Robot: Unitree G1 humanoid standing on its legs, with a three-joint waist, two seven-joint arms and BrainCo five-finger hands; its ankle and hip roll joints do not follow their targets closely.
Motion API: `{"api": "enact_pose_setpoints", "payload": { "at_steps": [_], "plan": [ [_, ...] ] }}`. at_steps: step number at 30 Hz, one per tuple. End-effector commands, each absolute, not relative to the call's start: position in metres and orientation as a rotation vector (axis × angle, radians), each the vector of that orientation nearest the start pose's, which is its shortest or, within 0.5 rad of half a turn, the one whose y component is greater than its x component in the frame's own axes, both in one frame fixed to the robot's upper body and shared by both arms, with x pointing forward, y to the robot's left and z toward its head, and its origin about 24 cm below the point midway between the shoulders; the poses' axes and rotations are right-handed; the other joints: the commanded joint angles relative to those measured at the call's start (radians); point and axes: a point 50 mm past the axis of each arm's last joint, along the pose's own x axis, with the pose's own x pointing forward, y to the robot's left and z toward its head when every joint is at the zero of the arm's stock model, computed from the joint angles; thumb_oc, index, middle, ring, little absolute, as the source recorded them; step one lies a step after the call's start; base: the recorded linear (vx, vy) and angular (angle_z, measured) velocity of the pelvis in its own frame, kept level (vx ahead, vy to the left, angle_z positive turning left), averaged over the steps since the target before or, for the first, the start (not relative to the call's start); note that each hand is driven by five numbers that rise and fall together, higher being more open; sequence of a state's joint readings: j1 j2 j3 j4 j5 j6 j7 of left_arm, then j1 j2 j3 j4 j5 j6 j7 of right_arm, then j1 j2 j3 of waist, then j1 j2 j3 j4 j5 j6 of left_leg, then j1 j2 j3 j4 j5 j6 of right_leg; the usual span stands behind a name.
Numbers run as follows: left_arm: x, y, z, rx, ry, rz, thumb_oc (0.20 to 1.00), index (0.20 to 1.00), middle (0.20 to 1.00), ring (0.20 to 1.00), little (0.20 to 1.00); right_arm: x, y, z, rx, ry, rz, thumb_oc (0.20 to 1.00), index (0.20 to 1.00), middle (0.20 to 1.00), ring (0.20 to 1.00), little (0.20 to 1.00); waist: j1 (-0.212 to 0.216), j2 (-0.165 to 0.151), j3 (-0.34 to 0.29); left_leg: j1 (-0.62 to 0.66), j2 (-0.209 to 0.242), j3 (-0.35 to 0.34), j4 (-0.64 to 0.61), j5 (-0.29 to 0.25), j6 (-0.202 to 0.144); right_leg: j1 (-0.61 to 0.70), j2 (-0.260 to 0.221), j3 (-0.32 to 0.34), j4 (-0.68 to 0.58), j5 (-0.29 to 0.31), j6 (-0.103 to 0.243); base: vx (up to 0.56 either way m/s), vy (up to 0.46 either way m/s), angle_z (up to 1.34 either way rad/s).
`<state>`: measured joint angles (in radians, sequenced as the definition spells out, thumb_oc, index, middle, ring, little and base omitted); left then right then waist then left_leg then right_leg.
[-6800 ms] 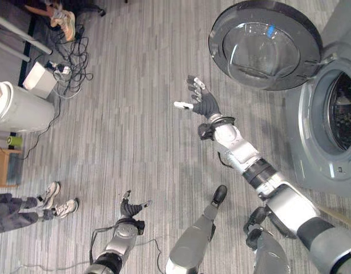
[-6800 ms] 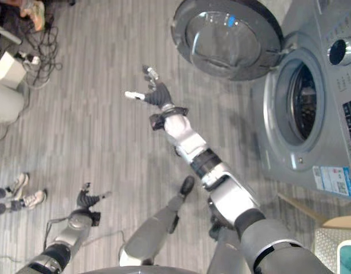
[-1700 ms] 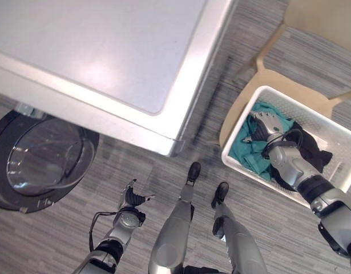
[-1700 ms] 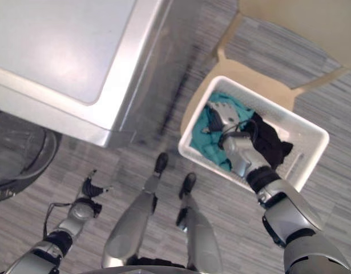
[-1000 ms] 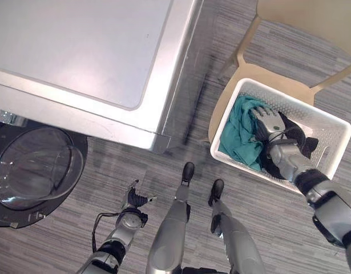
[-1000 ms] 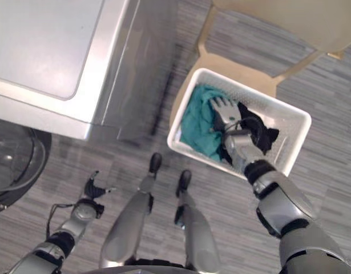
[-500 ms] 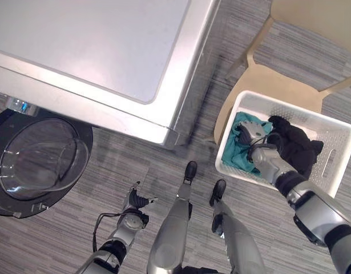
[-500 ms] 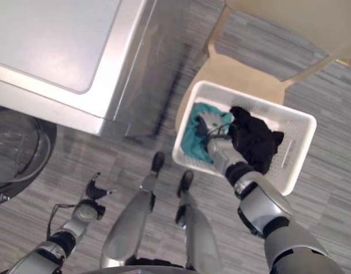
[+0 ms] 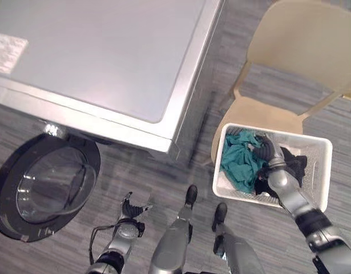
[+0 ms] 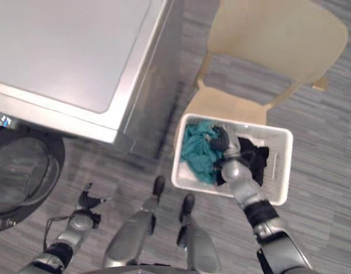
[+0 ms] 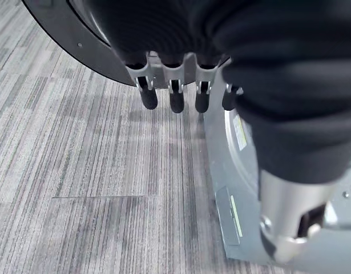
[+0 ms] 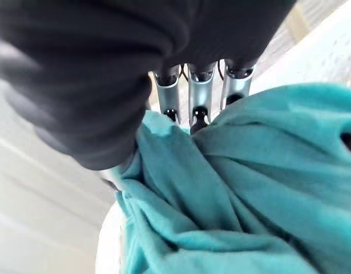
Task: Grab the laundry basket,head to the washer,open it,put in the laundry and shut it.
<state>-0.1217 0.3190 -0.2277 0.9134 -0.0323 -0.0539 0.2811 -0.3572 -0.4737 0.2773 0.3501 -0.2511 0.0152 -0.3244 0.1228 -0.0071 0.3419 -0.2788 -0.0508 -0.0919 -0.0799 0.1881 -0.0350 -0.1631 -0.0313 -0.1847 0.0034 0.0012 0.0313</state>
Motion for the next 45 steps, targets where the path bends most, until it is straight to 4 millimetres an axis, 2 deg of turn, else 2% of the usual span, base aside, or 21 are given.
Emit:
{"api": "enact_pose_setpoints", "payload": {
  "at_steps": [1,6,9,11,15,17,18,19,20,21,22,24,26,29,30,31,34,36,37,42,45],
  "plan": [
    [0.188,0.247,-0.107,0.520,0.759,0.200,1.000,1.000,1.000,1.000,1.000,0.309,-0.196,0.094,-0.688,-0.236,-0.084,0.200,0.200,0.200,0.200,0.200,-0.014,-0.053,-0.064,0.047,-0.009,0.063,0.028,-0.127,0.037,0.015,-0.078,0.020,0.055,-0.023,0.104,0.13,0.054,0.02],
    [0.173,0.253,-0.112,0.512,0.794,0.211,1.000,1.000,1.000,1.000,1.000,0.291,-0.196,0.107,-0.568,-0.304,-0.044,0.200,0.200,0.200,0.200,0.200,-0.032,-0.058,-0.106,0.093,-0.006,0.078,0.035,-0.152,0.048,0.050,-0.078,0.034,0.052,-0.024,0.111,0.06,0.048,-0.12],
    [0.163,0.256,-0.112,0.503,0.798,0.213,1.000,1.000,1.000,1.000,1.000,0.276,-0.183,0.130,-0.453,-0.429,0.034,0.200,0.200,0.200,0.200,0.200,-0.050,-0.059,-0.138,0.129,0.002,0.108,0.062,-0.184,0.060,0.061,-0.076,0.069,0.067,-0.019,0.118,0.03,0.062,-0.31],
    [0.163,0.255,-0.111,0.499,0.789,0.214,1.000,1.000,1.000,1.000,1.000,0.273,-0.178,0.134,-0.430,-0.453,0.059,0.200,0.200,0.200,0.200,0.200,-0.051,-0.057,-0.140,0.137,0.006,0.118,0.070,-0.190,0.062,0.059,-0.074,0.079,0.081,-0.018,0.120,-0.05,0.008,-0.46],
    [0.178,0.252,-0.100,0.494,0.712,0.207,1.000,1.000,1.000,1.000,1.000,0.266,-0.164,0.149,-0.361,-0.540,0.123,0.200,0.200,0.200,0.200,0.200,-0.063,-0.040,-0.120,0.124,0.029,0.109,0.101,-0.176,0.068,0.037,-0.045,0.135,0.227,-0.049,0.119,-0.17,-0.051,-0.13],
    [0.193,0.249,-0.087,0.505,0.628,0.194,1.000,1.000,1.000,1.000,1.000,0.259,-0.161,0.157,-0.337,-0.588,0.142,0.200,0.200,0.200,0.200,0.200,-0.059,-0.034,-0.134,0.086,0.039,0.075,0.112,-0.145,0.054,0.071,-0.026,0.194,0.339,-0.087,0.105,-0.24,-0.172,0.13],
    [0.193,0.249,-0.087,0.505,0.628,0.193,1.000,1.000,1.000,1.000,1.000,0.259,-0.161,0.157,-0.338,-0.588,0.142,0.200,0.200,0.200,0.200,0.200,-0.059,-0.032,-0.137,0.082,0.042,0.074,0.111,-0.142,0.054,0.067,-0.023,0.194,0.336,-0.082,0.105,-0.29,-0.270,0.81],
    [0.200,0.245,-0.080,0.508,0.579,0.177,1.000,1.000,1.000,1.000,1.000,0.257,-0.162,0.157,-0.336,-0.592,0.136,0.200,0.200,0.200,0.200,0.200,-0.053,-0.034,-0.155,0.054,0.041,0.050,0.113,-0.121,0.041,0.097,-0.009,0.242,0.361,-0.078,0.099,-0.24,-0.233,0.86],
    [0.205,0.242,-0.075,0.509,0.543,0.166,1.000,1.000,1.000,1.000,1.000,0.258,-0.161,0.155,-0.334,-0.587,0.136,0.200,0.200,0.200,0.200,0.200,-0.041,-0.041,-0.163,0.022,0.038,0.043,0.119,-0.106,0.034,0.147,-0.004,0.263,0.320,-0.098,0.092,-0.30,-0.302,1.01],
    [0.207,0.237,-0.071,0.502,0.518,0.148,1.000,1.000,1.000,1.000,1.000,0.259,-0.160,0.156,-0.345,-0.587,0.136,0.200,0.200,0.200,0.200,0.200,-0.028,-0.047,-0.164,0.000,0.036,0.029,0.119,-0.083,0.020,0.191,0.008,0.267,0.266,-0.173,0.068,-0.29,-0.242,0.47],
    [0.208,0.236,-0.069,0.498,0.504,0.148,1.000,1.000,1.000,1.000,1.000,0.261,-0.157,0.154,-0.338,-0.578,0.145,0.200,0.200,0.200,0.200,0.200,-0.017,-0.047,-0.166,-0.030,0.039,0.023,0.118,-0.051,0.001,0.216,0.024,0.266,0.212,-0.211,0.051,-0.35,-0.241,0.59],
    [0.212,0.228,-0.062,0.458,0.455,0.145,1.000,1.000,1.000,1.000,1.000,0.267,-0.151,0.155,-0.322,-0.579,0.162,0.200,0.200,0.200,0.200,0.200,0.008,-0.023,-0.161,-0.094,0.061,0.012,0.088,0.030,-0.048,0.216,0.065,0.246,0.120,-0.239,0.018,-0.44,-0.268,0.42],
    [0.218,0.220,-0.049,0.402,0.383,0.128,1.000,1.000,1.000,1.000,1.000,0.269,-0.151,0.156,-0.323,-0.581,0.162,0.200,0.200,0.200,0.200,0.200,0.009,-0.004,-0.144,-0.112,0.061,0.008,0.053,0.048,-0.068,0.199,0.094,0.223,0.094,-0.229,0.004,-0.41,-0.191,0.42],
    [0.224,0.209,-0.032,0.362,0.286,0.079,1.000,1.000,1.000,1.000,1.000,0.271,-0.151,0.157,-0.316,-0.574,0.170,0.200,0.200,0.200,0.200,0.200,-0.010,-0.016,-0.117,-0.099,0.053,0.089,0.123,-0.034,-0.027,0.153,0.062,0.150,0.092,-0.187,0.009,-0.37,-0.052,0.95],
    [0.224,0.209,-0.032,0.362,0.286,0.079,1.000,1.000,1.000,1.000,1.000,0.271,-0.151,0.157,-0.316,-0.574,0.170,0.200,0.200,0.200,0.200,0.200,-0.011,-0.014,-0.119,-0.103,0.055,0.088,0.125,-0.033,-0.027,0.151,0.064,0.150,0.091,-0.184,0.009,-0.36,-0.052,1.01],
    [0.230,0.201,-0.016,0.378,0.197,0.021,1.000,1.000,1.000,1.000,1.000,0.268,-0.149,0.159,-0.293,-0.586,0.195,0.200,0.200,0.200,0.200,0.200,-0.027,-0.037,-0.121,-0.074,0.043,0.098,0.220,-0.112,-0.003,0.128,0.028,0.099,0.070,-0.148,0.016,-0.30,-0.046,0.95],
    [0.239,0.186,0.012,0.456,0.041,-0.080,1.000,1.000,1.000,1.000,1.000,0.263,-0.146,0.162,-0.261,-0.609,0.231,0.200,0.200,0.200,0.200,0.200,-0.061,-0.062,-0.142,0.017,0.050,0.137,0.275,-0.221,0.012,0.110,-0.006,0.036,0.044,-0.113,0.018,-0.25,-0.020,1.38],
    [0.242,0.178,0.023,0.478,-0.018,-0.123,1.000,1.000,1.000,1.000,1.000,0.261,-0.143,0.163,-0.247,-0.614,0.254,0.200,0.200,0.200,0.200,0.200,-0.074,-0.068,-0.150,0.051,0.063,0.155,0.280,-0.247,0.012,0.104,-0.015,0.012,0.038,-0.106,0.018,-0.12,0.054,0.80],
    [0.245,0.166,0.039,0.494,-0.108,-0.186,1.000,1.000,1.000,1.000,1.000,0.259,-0.138,0.164,-0.228,-0.619,0.290,0.200,0.200,0.200,0.200,0.200,-0.097,-0.073,-0.165,0.116,0.087,0.177,0.269,-0.279,0.007,0.104,-0.030,-0.023,0.029,-0.096,0.021,-0.04,0.100,0.60],
    [0.251,0.142,0.058,0.546,-0.229,-0.280,1.000,1.000,1.000,1.000,1.000,0.257,-0.126,0.164,-0.243,-0.626,0.361,0.200,0.200,0.200,0.200,0.200,-0.124,-0.066,-0.202,0.179,0.079,0.166,0.143,-0.250,-0.002,0.111,-0.035,-0.065,0.035,-0.082,0.034,-0.01,0.135,0.74],
    [0.260,0.122,0.075,0.658,-0.355,-0.356,1.000,1.000,1.000,1.000,1.000,0.264,-0.105,0.161,-0.211,-0.598,0.443,0.200,0.200,0.200,0.200,0.200,-0.121,-0.073,-0.222,0.226,0.067,0.168,0.083,-0.246,0.007,0.128,-0.037,-0.059,0.044,-0.078,0.044,0.00,0.128,0.27]
  ]
}}
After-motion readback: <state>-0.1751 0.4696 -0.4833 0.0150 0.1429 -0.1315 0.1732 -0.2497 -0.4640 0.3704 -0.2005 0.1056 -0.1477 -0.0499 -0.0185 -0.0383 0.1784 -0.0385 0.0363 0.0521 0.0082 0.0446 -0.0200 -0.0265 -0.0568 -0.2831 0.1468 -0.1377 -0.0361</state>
